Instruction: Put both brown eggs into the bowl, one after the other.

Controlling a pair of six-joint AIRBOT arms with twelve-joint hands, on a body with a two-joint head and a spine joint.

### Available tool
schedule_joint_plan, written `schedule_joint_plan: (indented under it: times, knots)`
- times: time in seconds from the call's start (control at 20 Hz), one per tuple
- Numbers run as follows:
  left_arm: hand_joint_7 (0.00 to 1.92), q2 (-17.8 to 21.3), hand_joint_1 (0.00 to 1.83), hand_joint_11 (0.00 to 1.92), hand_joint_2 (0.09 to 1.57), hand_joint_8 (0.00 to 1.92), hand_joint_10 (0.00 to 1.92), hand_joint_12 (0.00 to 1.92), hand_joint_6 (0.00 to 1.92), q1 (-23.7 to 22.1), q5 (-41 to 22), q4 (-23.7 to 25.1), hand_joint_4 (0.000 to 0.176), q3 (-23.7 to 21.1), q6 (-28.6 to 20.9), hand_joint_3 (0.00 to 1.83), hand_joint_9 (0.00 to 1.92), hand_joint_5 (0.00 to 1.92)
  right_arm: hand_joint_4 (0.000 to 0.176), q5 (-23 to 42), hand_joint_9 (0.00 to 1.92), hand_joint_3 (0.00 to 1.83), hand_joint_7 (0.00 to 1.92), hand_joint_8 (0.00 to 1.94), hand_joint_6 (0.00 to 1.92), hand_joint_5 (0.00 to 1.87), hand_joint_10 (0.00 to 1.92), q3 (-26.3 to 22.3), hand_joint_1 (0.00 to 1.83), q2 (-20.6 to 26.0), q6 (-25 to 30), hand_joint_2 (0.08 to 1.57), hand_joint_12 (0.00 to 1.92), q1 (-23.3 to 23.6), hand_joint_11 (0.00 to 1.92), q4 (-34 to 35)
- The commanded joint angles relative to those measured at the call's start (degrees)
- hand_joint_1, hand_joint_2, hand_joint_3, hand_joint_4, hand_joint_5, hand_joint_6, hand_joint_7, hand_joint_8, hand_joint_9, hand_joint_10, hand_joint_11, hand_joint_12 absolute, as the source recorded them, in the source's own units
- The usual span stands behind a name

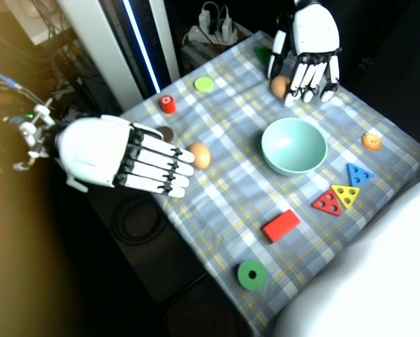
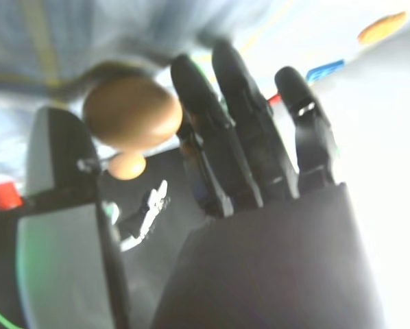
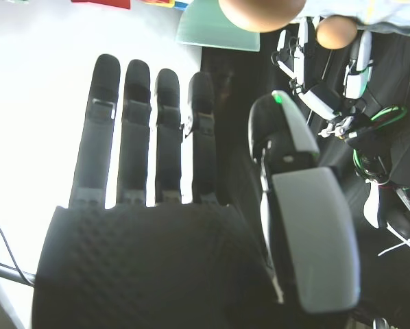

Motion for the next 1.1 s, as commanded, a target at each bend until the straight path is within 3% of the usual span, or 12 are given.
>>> schedule_joint_plan:
  times: [0.0, 0.05, 0.15, 0.2, 0.3, 0.35, 0.45, 0.55, 0.65, 0.8, 0.9, 1.05]
  knots:
    - [0.95, -0.38, 1.25, 0.00, 1.12, 1.05, 0.12, 1.06, 0.97, -0.62, -5.02, 0.16, 0.000, 0.49, 0.25, 0.01, 0.88, 0.94, 0.000, 6.89, 0.58, 0.00, 0.63, 0.00, 0.00, 0.62, 0.00, -0.01, 0.62, 0.33, 0.12, 1.31, 0.32, 0.46, 0.43, 1.68]
    - [0.99, -0.39, 1.26, 0.00, 1.11, 1.16, 0.14, 1.04, 0.70, -0.62, -5.68, -0.35, 0.000, 0.49, 0.25, 0.00, 0.91, 1.02, 0.000, 6.89, 0.58, 0.00, 0.64, 0.01, 0.00, 0.62, 0.00, -0.03, 0.61, 0.36, 0.12, 1.31, 0.32, 0.45, 0.44, 1.72]
    - [1.08, -0.36, 1.28, 0.00, 1.08, 1.06, 0.19, 1.13, 0.56, -0.70, -7.51, -1.44, 0.000, 0.45, 0.24, 0.00, 0.99, 1.07, 0.000, 6.90, 0.59, 0.00, 0.64, 0.01, 0.00, 0.62, 0.01, -0.06, 0.61, 0.40, 0.12, 1.31, 0.32, 0.36, 0.44, 1.83]
    - [1.04, -0.27, 1.27, 0.00, 1.09, 0.97, 0.23, 1.13, 0.82, -0.96, -8.51, -1.70, 0.000, 0.38, 0.21, 0.01, 1.01, 1.02, 0.000, 6.90, 0.59, 0.00, 0.65, 0.01, 0.00, 0.62, 0.00, -0.07, 0.61, 0.43, 0.12, 1.31, 0.31, 0.29, 0.44, 1.89]
    - [1.08, 0.19, 1.27, 0.00, 1.09, 1.06, 0.39, 1.15, 0.62, -1.70, -11.01, -1.43, 0.000, 0.24, -1.69, 0.00, 0.97, 1.05, 0.000, 6.92, 0.58, 0.00, 0.64, 0.00, 0.00, 0.61, 0.00, -0.10, 0.63, 0.48, 0.12, 1.31, 0.31, 0.17, 0.43, 2.00]
    - [1.16, 0.56, 1.28, 0.03, 1.06, 0.92, 0.43, 1.03, 0.53, -2.27, -12.55, -0.87, 0.000, 0.33, -3.72, 0.00, 1.00, 1.10, 0.000, 6.92, 0.58, 0.00, 0.65, 0.00, 0.00, 0.62, 0.00, -0.10, 0.62, 0.50, 0.12, 1.31, 0.31, 0.13, 0.44, 2.03]
    - [1.15, 0.71, 1.28, 0.08, 1.06, 0.93, 0.40, 0.99, 0.50, -4.25, -15.39, -0.15, 0.000, 0.74, -5.39, 0.00, 1.00, 1.12, 0.000, 6.92, 0.59, 0.00, 0.65, 0.00, 0.00, 0.62, 0.00, -0.09, 0.62, 0.51, 0.12, 1.32, 0.31, 0.12, 0.44, 2.08]
    - [1.06, -0.47, 1.26, 0.06, 1.08, 1.06, 0.41, 0.93, 0.59, -8.99, -16.73, 1.32, 0.000, 2.39, -5.63, 0.00, 0.86, 1.08, 0.000, 6.92, 0.58, 0.00, 0.64, 0.00, 0.00, 0.61, 0.00, -0.03, 0.61, 0.50, 0.12, 1.32, 0.30, 0.12, 0.43, 2.15]
    - [1.07, -2.42, 1.27, 0.06, 1.07, 1.06, 0.39, 0.89, 0.46, -13.25, -15.64, 2.76, 0.000, 4.37, -5.63, 0.00, 0.86, 1.15, 0.000, 6.92, 0.58, 0.00, 0.65, 0.00, 0.00, 0.61, 0.00, 0.07, 0.61, 0.38, 0.12, 1.32, 0.30, 0.12, 0.44, 2.15]
    - [1.17, -8.20, 1.28, 0.06, 1.05, 0.88, 0.33, 1.03, 0.49, -20.61, -9.40, 3.43, 0.000, 10.12, -5.63, 0.00, 0.96, 1.14, 0.000, 6.93, 0.59, 0.00, 0.65, 0.00, 0.00, 0.62, 0.00, 0.57, 0.60, -0.24, 0.12, 1.32, 0.30, 0.12, 0.44, 2.09]
    - [1.20, -11.28, 1.27, 0.09, 1.03, 0.78, 0.26, 1.14, 0.45, -22.04, -5.62, 3.14, 0.000, 13.22, -5.64, 0.00, 1.00, 1.19, 0.000, 6.92, 0.60, 0.00, 0.65, 0.00, 0.01, 0.63, 0.01, 0.92, 0.59, -0.73, 0.12, 1.33, 0.30, 0.21, 0.43, 1.99]
    - [1.15, -14.31, 1.25, 0.12, 1.05, 0.83, 0.17, 1.21, 0.60, -22.25, -0.91, 2.42, 0.000, 16.43, -5.63, 0.00, 0.99, 1.12, 0.000, 6.92, 0.61, 0.00, 0.66, 0.00, 0.00, 0.64, 0.01, 1.01, 0.61, -0.87, 0.12, 1.32, 0.32, 0.32, 0.43, 1.76]
